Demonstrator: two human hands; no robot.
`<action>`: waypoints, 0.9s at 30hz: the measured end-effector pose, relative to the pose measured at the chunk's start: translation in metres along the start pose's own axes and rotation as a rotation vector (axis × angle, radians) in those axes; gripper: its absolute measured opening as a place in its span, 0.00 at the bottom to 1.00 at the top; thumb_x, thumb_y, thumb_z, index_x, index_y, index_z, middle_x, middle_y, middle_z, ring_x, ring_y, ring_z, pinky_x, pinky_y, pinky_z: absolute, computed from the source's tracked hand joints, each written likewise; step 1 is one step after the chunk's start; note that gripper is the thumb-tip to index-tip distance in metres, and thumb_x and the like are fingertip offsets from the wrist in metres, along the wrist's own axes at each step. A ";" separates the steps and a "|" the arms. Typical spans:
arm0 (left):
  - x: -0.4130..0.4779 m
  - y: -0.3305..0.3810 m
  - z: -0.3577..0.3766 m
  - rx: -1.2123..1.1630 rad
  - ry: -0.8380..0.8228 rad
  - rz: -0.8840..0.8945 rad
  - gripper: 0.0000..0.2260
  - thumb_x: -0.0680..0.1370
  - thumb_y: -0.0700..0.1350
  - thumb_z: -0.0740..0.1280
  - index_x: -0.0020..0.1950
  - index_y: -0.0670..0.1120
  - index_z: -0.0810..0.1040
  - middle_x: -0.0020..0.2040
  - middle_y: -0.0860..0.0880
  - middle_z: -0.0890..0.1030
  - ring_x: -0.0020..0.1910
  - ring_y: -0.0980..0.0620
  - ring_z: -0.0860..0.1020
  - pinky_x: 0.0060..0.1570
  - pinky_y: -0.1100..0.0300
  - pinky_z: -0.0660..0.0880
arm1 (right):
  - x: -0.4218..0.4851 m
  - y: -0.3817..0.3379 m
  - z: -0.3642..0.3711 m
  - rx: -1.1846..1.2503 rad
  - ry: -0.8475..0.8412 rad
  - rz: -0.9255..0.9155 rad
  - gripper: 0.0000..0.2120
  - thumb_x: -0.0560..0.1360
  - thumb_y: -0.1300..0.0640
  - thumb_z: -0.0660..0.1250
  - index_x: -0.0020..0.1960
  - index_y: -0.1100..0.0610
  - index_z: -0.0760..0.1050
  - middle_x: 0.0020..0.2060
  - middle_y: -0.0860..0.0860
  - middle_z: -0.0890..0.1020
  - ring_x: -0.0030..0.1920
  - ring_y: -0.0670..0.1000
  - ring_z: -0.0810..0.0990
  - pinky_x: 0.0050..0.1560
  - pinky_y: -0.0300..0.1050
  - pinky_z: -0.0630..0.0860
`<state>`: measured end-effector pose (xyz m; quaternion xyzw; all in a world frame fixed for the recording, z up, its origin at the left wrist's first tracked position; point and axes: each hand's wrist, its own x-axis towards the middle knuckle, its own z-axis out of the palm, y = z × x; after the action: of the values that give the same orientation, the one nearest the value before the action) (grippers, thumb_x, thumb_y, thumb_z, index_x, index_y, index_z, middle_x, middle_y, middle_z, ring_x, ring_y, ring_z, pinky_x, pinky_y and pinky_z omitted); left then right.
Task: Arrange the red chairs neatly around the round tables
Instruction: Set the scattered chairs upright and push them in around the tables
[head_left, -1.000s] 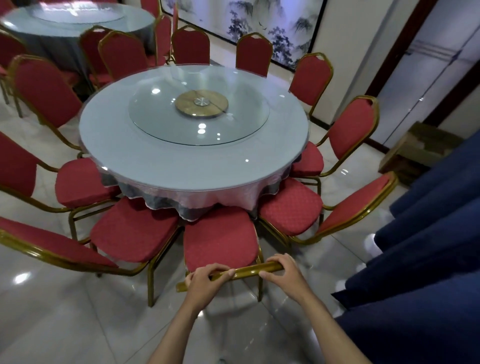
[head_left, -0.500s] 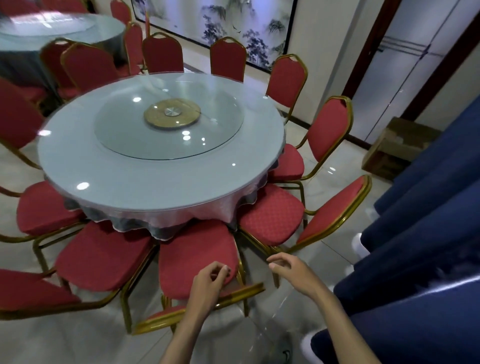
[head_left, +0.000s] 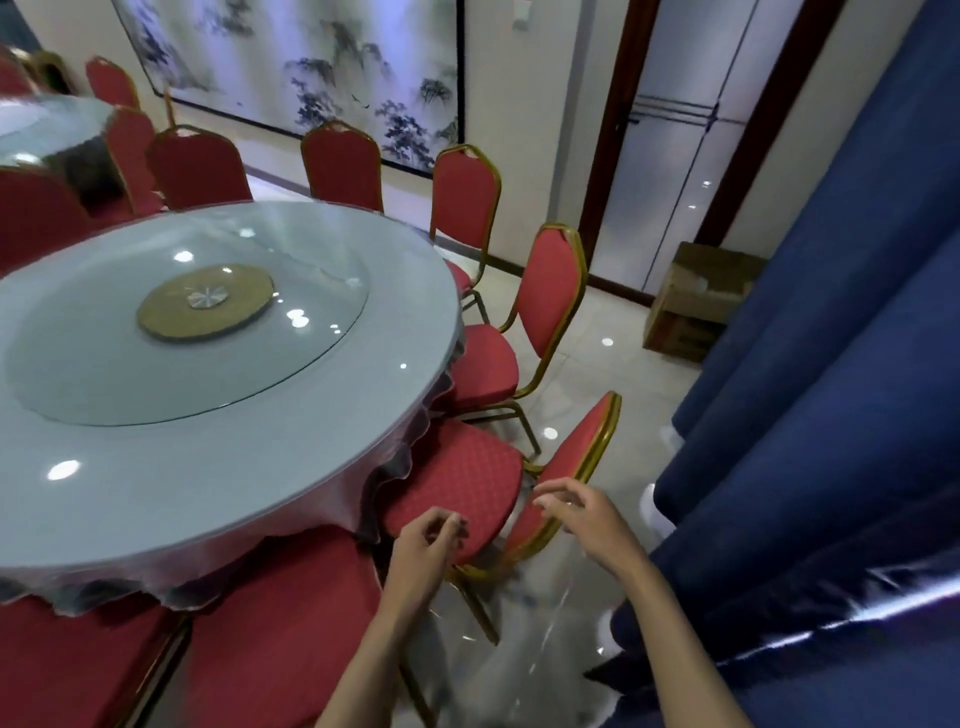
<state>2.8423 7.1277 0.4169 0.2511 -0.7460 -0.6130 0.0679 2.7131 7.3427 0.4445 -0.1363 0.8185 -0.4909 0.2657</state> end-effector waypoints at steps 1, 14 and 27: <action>0.010 0.006 0.010 0.007 -0.017 0.011 0.07 0.82 0.43 0.68 0.46 0.46 0.84 0.42 0.50 0.87 0.40 0.56 0.83 0.44 0.61 0.77 | 0.008 0.001 -0.012 0.014 0.023 0.000 0.06 0.79 0.42 0.68 0.55 0.37 0.80 0.55 0.40 0.84 0.59 0.44 0.81 0.61 0.50 0.80; 0.179 0.067 0.088 -0.045 -0.015 0.094 0.09 0.84 0.48 0.66 0.47 0.53 0.84 0.44 0.52 0.86 0.45 0.53 0.84 0.48 0.51 0.80 | 0.147 -0.026 -0.139 -0.088 0.074 0.005 0.11 0.77 0.40 0.69 0.57 0.41 0.81 0.53 0.43 0.85 0.55 0.44 0.84 0.61 0.53 0.82; 0.261 0.074 0.085 -0.158 0.227 0.004 0.08 0.83 0.43 0.66 0.47 0.47 0.84 0.43 0.50 0.86 0.43 0.53 0.84 0.42 0.65 0.76 | 0.319 -0.069 -0.136 -0.147 -0.184 -0.050 0.06 0.83 0.50 0.66 0.56 0.45 0.81 0.50 0.43 0.87 0.53 0.45 0.85 0.57 0.46 0.80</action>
<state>2.5607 7.0921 0.4130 0.3114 -0.6833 -0.6374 0.1727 2.3711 7.2544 0.4600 -0.2199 0.8208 -0.4214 0.3166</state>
